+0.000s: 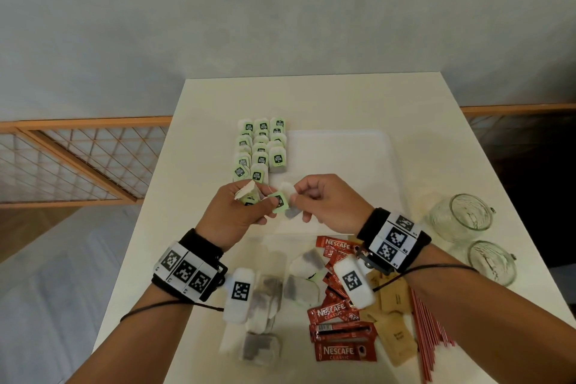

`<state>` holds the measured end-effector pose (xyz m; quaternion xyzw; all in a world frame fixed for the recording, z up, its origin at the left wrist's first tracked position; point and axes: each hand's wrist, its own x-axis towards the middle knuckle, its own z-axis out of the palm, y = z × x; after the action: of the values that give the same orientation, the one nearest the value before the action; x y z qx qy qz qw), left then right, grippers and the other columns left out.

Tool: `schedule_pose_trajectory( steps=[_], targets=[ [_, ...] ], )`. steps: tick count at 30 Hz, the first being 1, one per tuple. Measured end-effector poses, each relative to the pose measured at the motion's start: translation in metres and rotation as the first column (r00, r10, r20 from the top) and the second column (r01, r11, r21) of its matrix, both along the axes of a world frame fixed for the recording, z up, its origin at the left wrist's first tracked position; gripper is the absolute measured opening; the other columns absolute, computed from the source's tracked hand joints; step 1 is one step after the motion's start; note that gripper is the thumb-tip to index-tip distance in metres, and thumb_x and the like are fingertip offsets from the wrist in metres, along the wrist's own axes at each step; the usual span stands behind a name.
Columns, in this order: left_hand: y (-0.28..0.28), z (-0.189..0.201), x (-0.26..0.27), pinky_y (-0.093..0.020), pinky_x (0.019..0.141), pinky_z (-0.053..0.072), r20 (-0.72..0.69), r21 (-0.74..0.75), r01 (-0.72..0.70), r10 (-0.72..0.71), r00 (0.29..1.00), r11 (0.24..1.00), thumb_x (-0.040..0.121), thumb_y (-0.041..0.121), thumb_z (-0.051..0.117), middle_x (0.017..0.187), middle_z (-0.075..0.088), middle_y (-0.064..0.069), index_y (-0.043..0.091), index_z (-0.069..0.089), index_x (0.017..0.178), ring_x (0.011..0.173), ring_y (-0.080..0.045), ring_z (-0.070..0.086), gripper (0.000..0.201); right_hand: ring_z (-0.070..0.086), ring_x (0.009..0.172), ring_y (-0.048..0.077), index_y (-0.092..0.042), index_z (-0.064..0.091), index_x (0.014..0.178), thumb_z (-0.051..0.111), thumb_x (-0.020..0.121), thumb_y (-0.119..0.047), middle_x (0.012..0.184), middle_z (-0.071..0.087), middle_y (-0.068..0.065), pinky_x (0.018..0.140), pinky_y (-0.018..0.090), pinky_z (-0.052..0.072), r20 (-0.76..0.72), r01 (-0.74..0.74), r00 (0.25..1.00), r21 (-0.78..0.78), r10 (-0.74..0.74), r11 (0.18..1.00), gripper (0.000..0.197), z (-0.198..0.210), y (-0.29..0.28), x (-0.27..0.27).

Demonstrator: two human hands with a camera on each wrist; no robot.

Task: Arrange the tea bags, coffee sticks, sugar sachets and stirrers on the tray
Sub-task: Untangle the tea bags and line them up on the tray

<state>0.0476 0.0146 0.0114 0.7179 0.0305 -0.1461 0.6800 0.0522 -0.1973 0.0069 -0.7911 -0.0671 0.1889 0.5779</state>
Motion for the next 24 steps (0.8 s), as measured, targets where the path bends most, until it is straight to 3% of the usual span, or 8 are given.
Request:
schedule_pose_trajectory(
  steps=[3, 5, 10, 14, 20, 24],
  targets=[
    [-0.001, -0.002, 0.001, -0.028, 0.059, 0.053, 0.019, 0.048, 0.02, -0.021, 1.0, 0.999, 0.087, 0.005, 0.075, 0.079, 0.071, -0.012, 0.011, 0.07, 0.083, 0.066, -0.022, 0.066, 0.009, 0.069, 0.069, 0.013, -0.01, 0.068, 0.104, 0.061, 0.099, -0.018, 0.093, 0.078, 0.005, 0.056, 0.024, 0.047, -0.073, -0.037, 0.997, 0.011, 0.038, 0.999, 0.011, -0.006, 0.006, -0.007],
    [-0.002, -0.002, 0.002, -0.027, 0.057, 0.054, 0.036, 0.082, 0.026, -0.029, 0.999, 0.996, 0.086, 0.004, 0.076, 0.076, 0.068, -0.01, 0.006, 0.068, 0.086, 0.063, -0.021, 0.065, 0.008, 0.07, 0.075, 0.013, -0.011, 0.068, 0.105, 0.061, 0.099, -0.018, 0.095, 0.078, 0.003, 0.06, 0.028, 0.05, -0.087, -0.051, 0.995, 0.009, 0.052, 0.999, 0.011, -0.01, 0.008, -0.01],
    [0.004, -0.007, 0.005, -0.027, 0.055, 0.055, 0.048, 0.122, 0.002, -0.008, 0.999, 0.992, 0.082, 0.001, 0.079, 0.077, 0.063, -0.013, 0.004, 0.063, 0.088, 0.062, -0.022, 0.064, 0.017, 0.06, 0.072, 0.005, -0.023, 0.073, 0.099, 0.069, 0.094, -0.025, 0.087, 0.072, -0.009, 0.068, 0.025, 0.049, -0.001, -0.02, 1.0, -0.04, 0.02, 0.999, 0.007, -0.014, 0.008, -0.012],
    [0.007, -0.01, 0.004, -0.028, 0.056, 0.055, 0.046, 0.129, 0.006, -0.012, 0.999, 0.992, 0.081, 0.003, 0.08, 0.077, 0.064, -0.014, 0.004, 0.062, 0.085, 0.062, -0.022, 0.064, 0.019, 0.059, 0.07, 0.006, -0.022, 0.074, 0.095, 0.069, 0.091, -0.024, 0.087, 0.073, -0.001, 0.074, 0.032, 0.052, 0.051, 0.002, 0.999, -0.058, 0.001, 0.998, 0.006, -0.02, 0.014, -0.013],
    [0.009, -0.014, 0.009, -0.03, 0.058, 0.054, 0.068, 0.109, -0.063, 0.055, 0.996, 0.992, 0.088, 0.005, 0.074, 0.079, 0.068, -0.016, -0.002, 0.063, 0.091, 0.065, -0.022, 0.066, 0.014, 0.06, 0.063, 0.004, -0.022, 0.071, 0.085, 0.066, 0.094, -0.019, 0.068, 0.066, -0.011, 0.065, 0.021, 0.049, 0.085, 0.069, 0.995, -0.093, -0.062, 0.993, 0.011, -0.024, 0.019, 0.008],
    [0.016, -0.022, 0.023, -0.029, 0.059, 0.056, 0.041, 0.177, -0.084, 0.078, 0.996, 0.981, 0.092, 0.008, 0.071, 0.076, 0.067, -0.013, -0.002, 0.063, 0.095, 0.065, -0.021, 0.066, 0.013, 0.065, 0.064, 0.009, -0.022, 0.069, 0.084, 0.068, 0.093, -0.022, 0.074, 0.071, -0.004, 0.069, 0.026, 0.053, 0.109, 0.227, 0.971, -0.121, -0.214, 0.966, 0.009, -0.035, 0.02, 0.041]
  ],
)
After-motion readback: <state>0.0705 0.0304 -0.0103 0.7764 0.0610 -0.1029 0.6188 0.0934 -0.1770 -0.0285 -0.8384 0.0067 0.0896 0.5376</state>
